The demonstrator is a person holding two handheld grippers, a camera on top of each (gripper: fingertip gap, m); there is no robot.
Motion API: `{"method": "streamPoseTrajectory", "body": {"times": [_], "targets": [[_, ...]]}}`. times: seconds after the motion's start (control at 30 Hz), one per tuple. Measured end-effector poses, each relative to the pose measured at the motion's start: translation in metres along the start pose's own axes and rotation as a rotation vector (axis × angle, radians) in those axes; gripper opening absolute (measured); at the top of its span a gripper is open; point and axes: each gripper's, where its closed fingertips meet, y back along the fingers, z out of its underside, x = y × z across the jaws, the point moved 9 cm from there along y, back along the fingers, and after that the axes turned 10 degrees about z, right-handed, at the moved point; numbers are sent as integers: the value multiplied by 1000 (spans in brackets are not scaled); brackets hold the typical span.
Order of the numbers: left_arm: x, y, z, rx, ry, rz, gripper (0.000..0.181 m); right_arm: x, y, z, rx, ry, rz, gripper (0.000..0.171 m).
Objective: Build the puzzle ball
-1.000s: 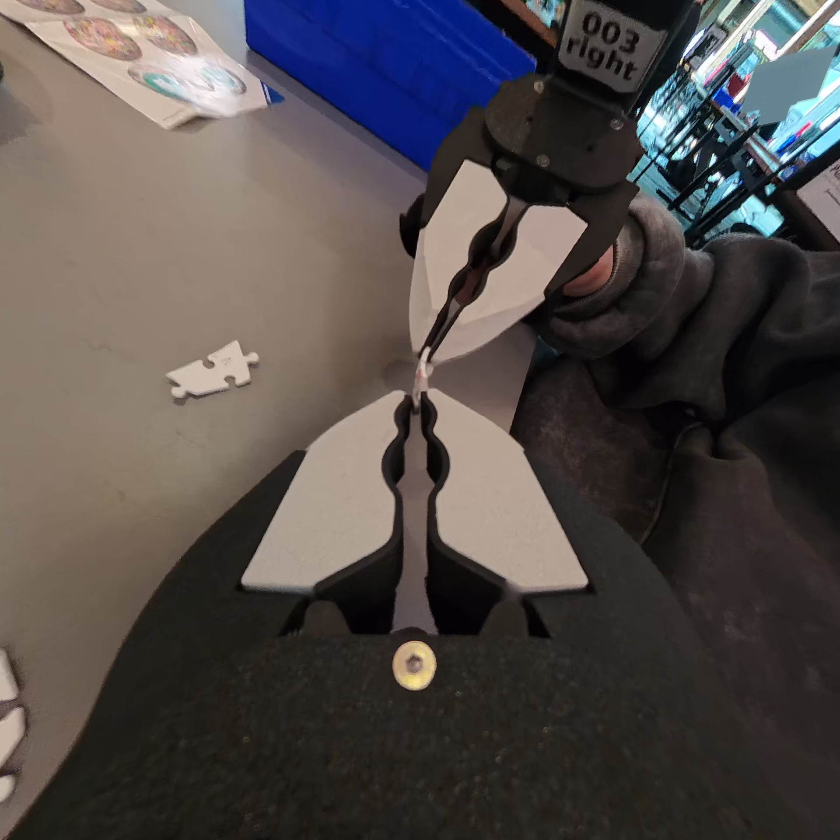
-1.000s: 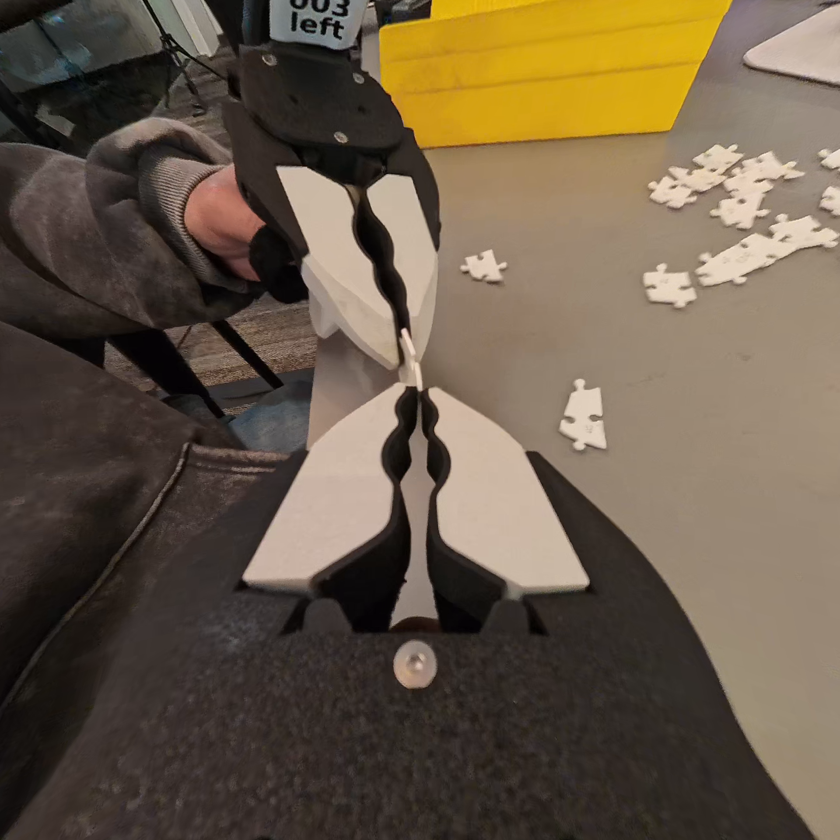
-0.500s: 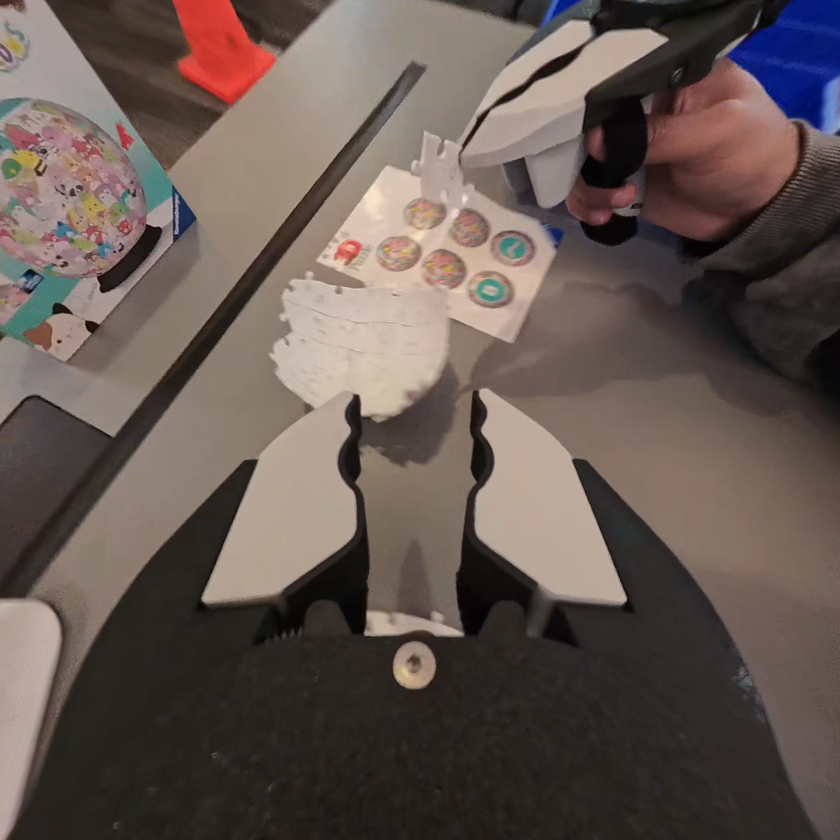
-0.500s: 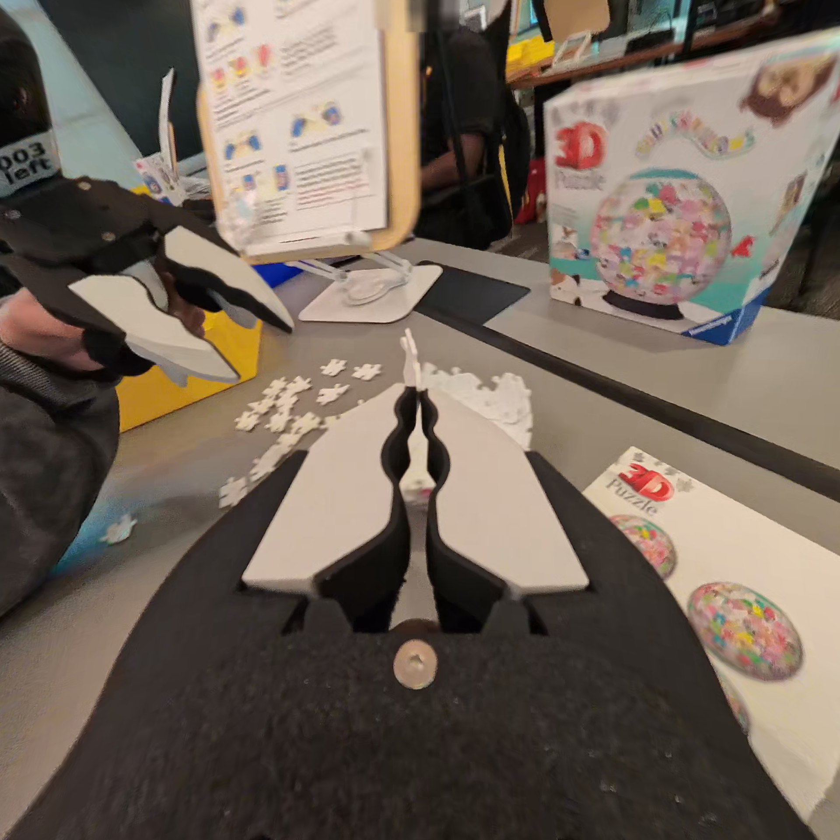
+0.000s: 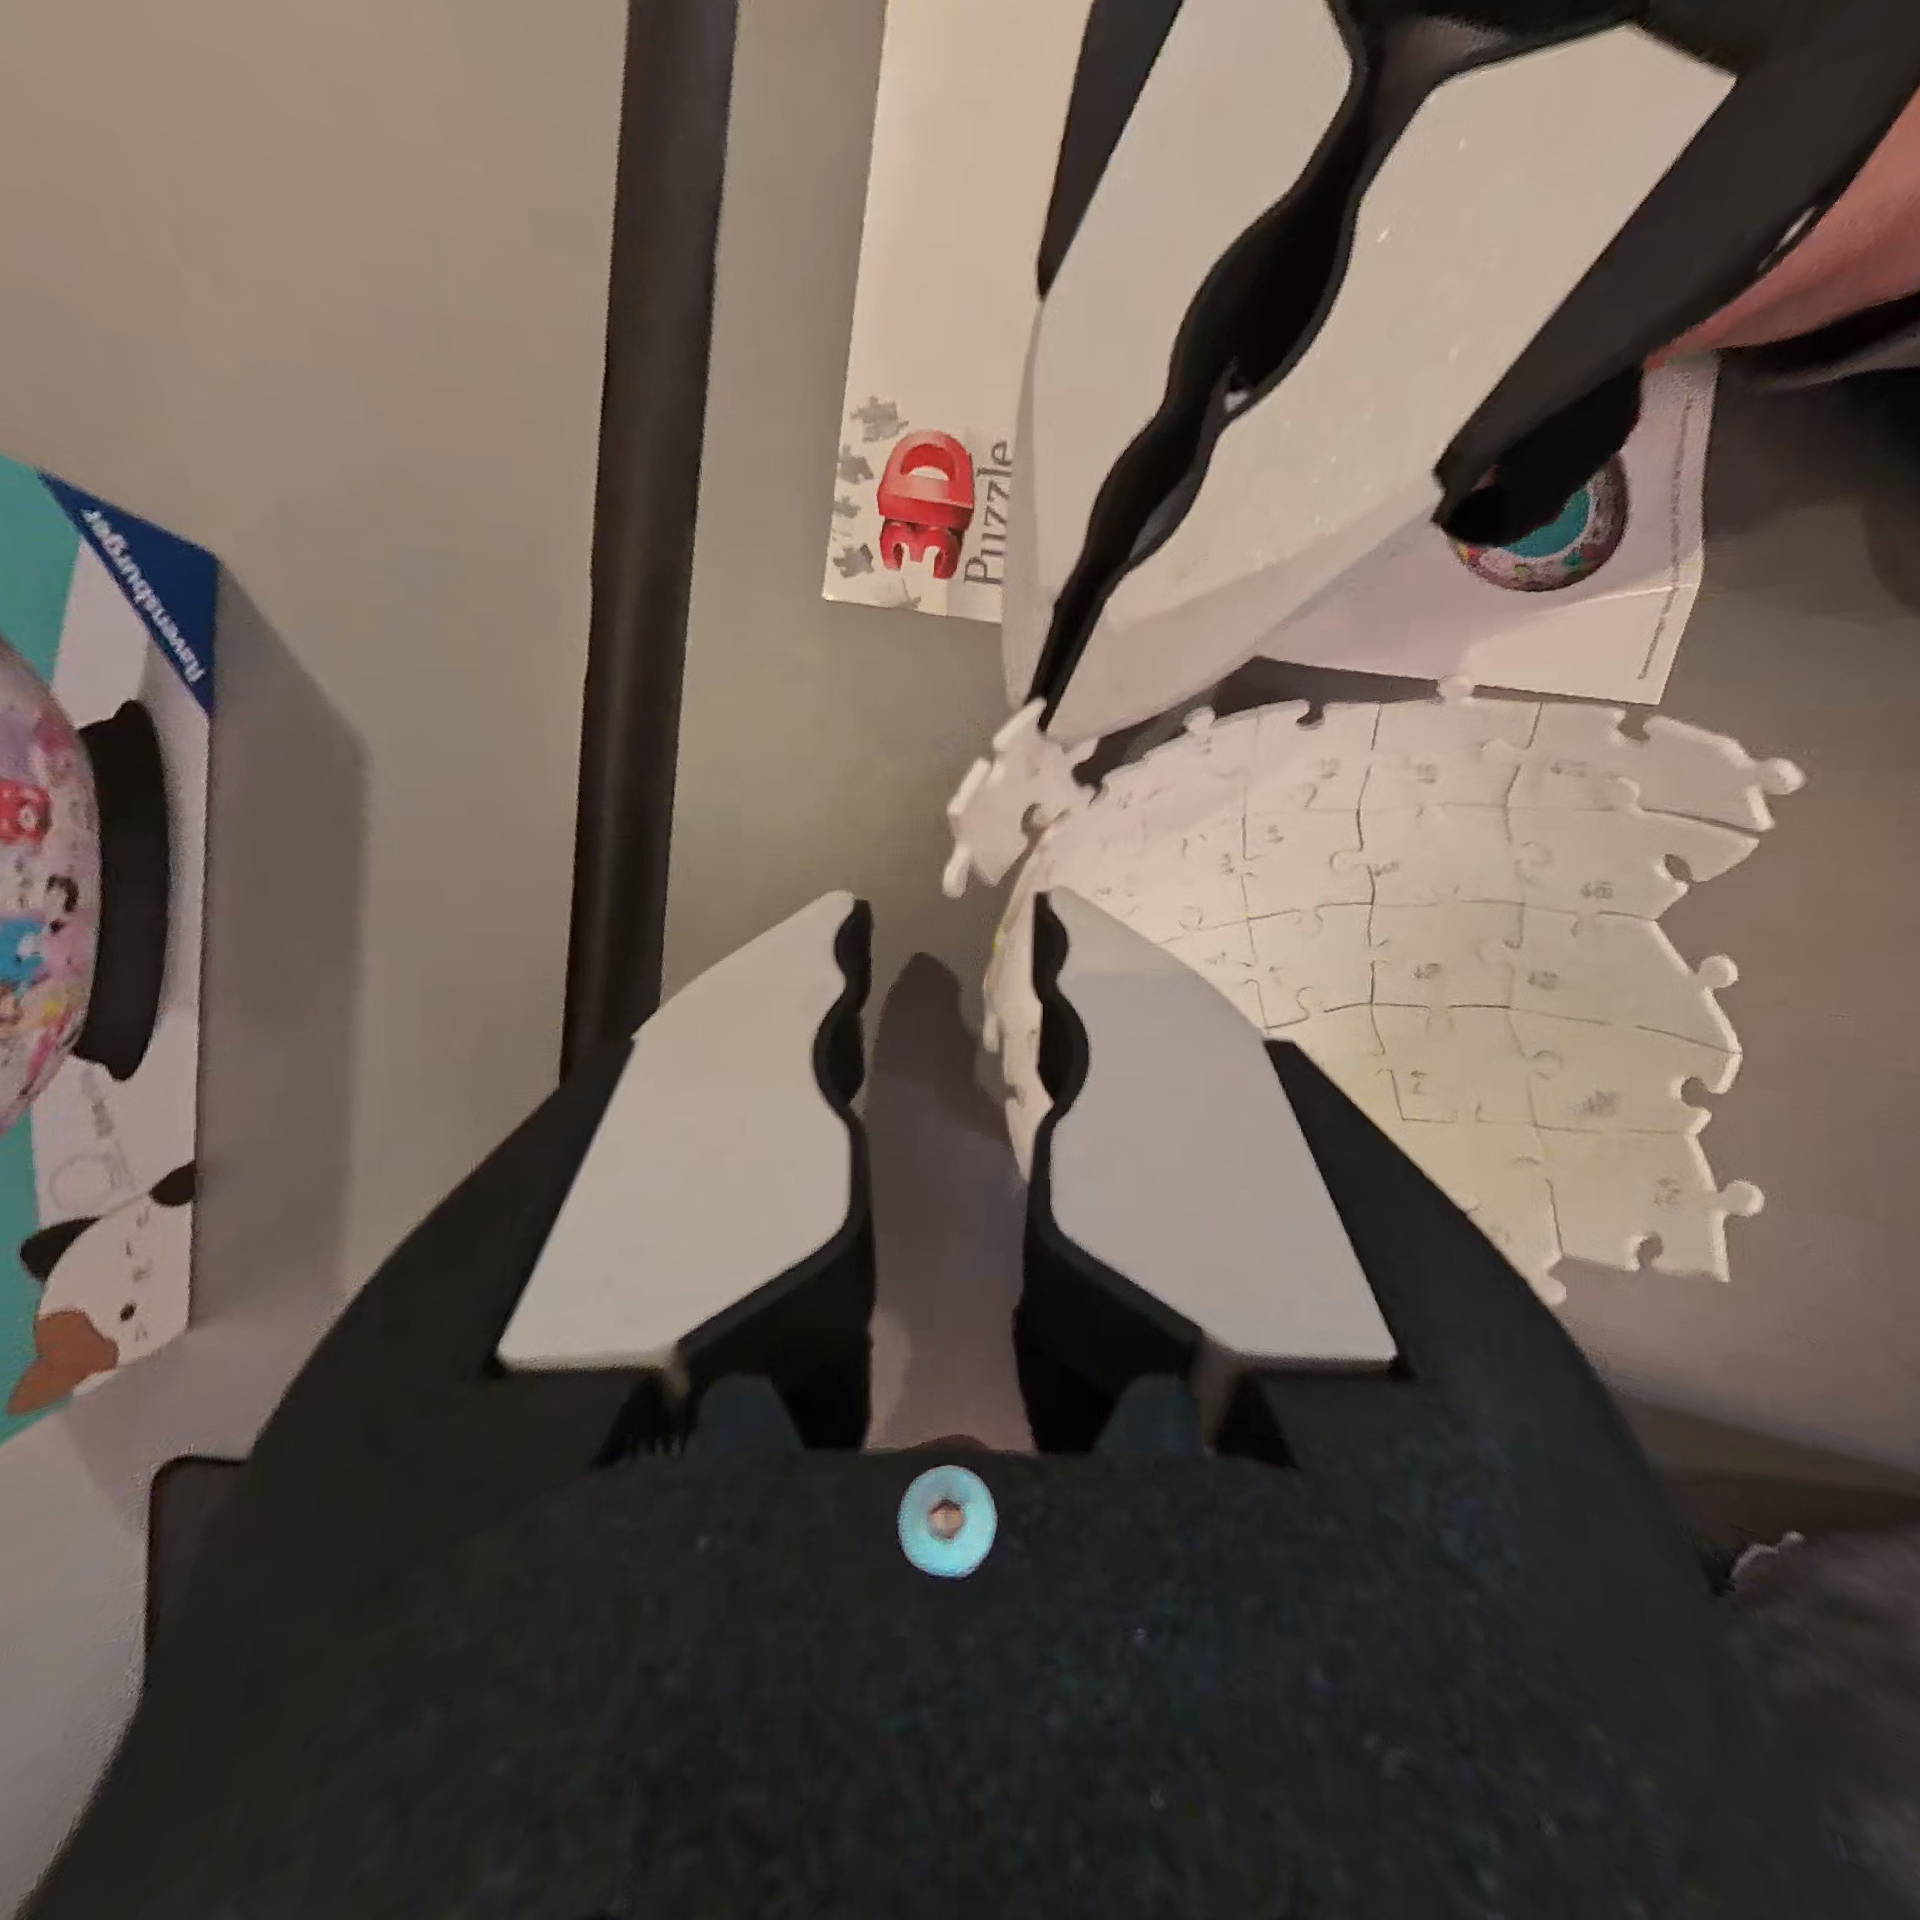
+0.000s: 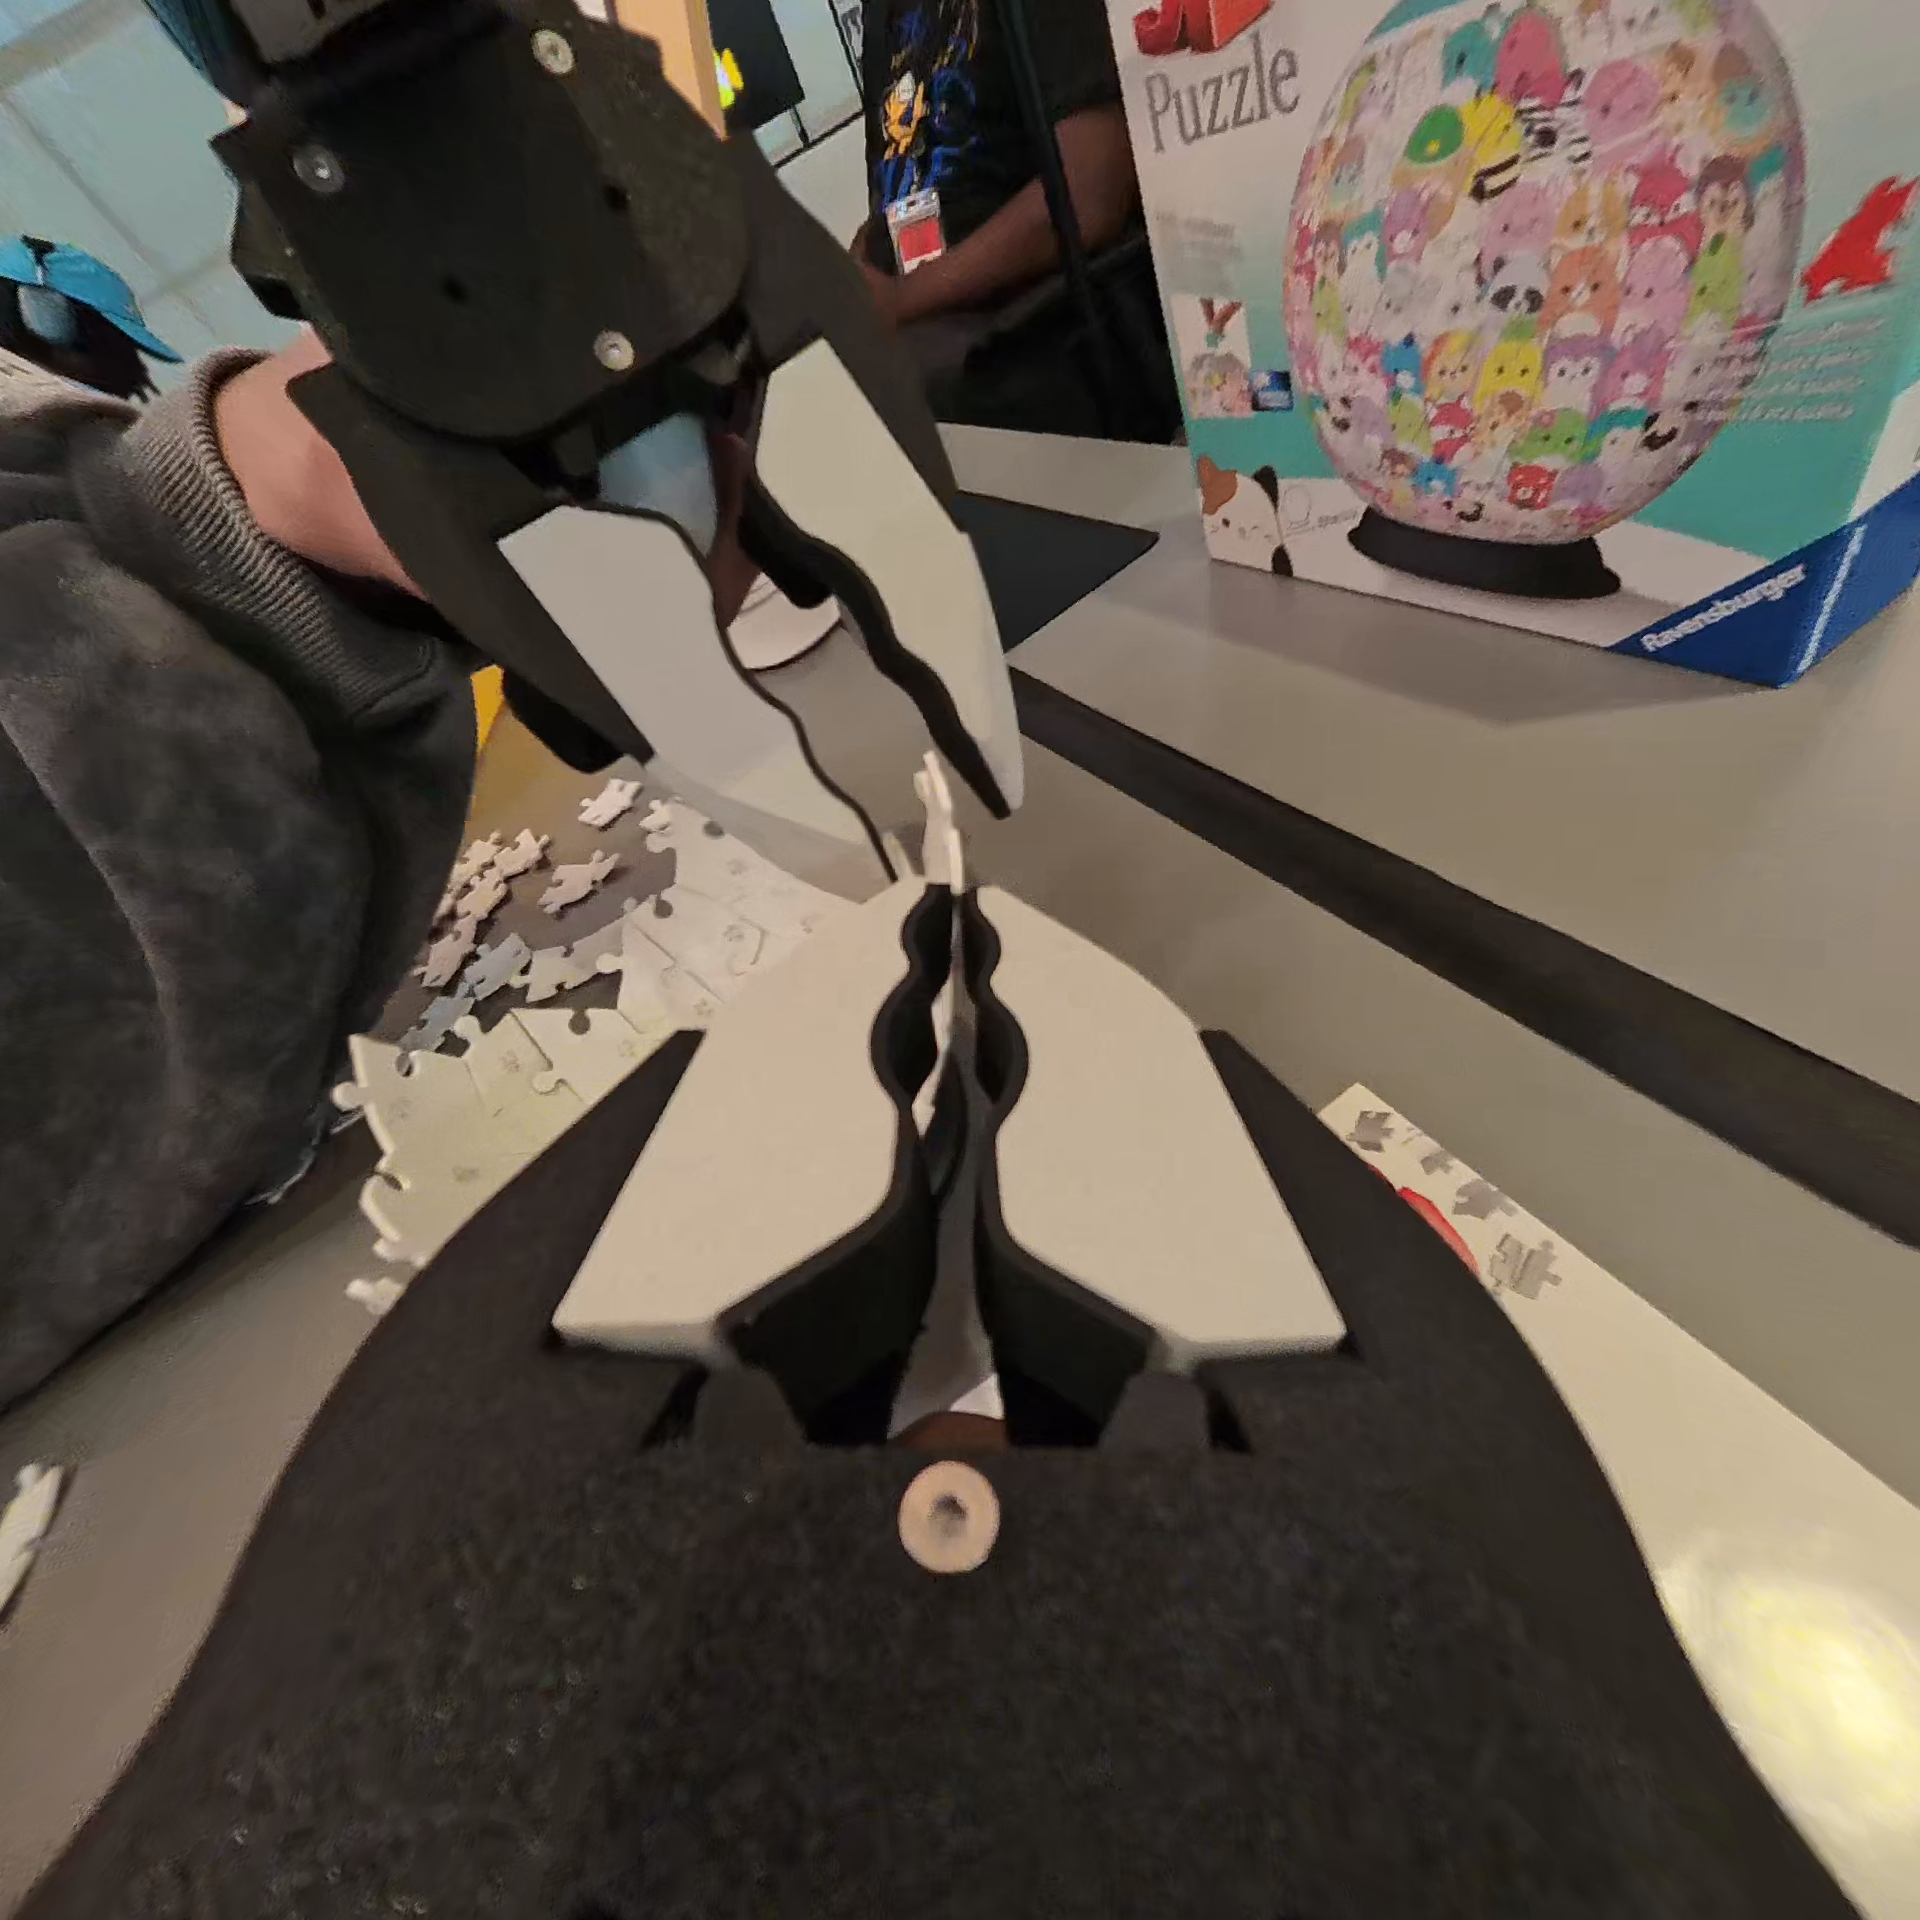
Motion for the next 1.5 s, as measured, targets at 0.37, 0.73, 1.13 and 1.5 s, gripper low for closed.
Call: {"method": "streamPoseTrajectory", "body": {"times": [0.37,0.73,1.13,1.5], "targets": [[-2,-7,24,75,49,101,4,1,2,-11,21,131,0,2],[-1,-3,37,91,134,122,7,4,-2,-31,-115,312,-73,1],[3,-13,25,100,82,96,10,4,-16,-24,-48,314,-229,2],[0,-12,30,101,140,124,4,7,-21,-18,-49,282,-249,2]]}}
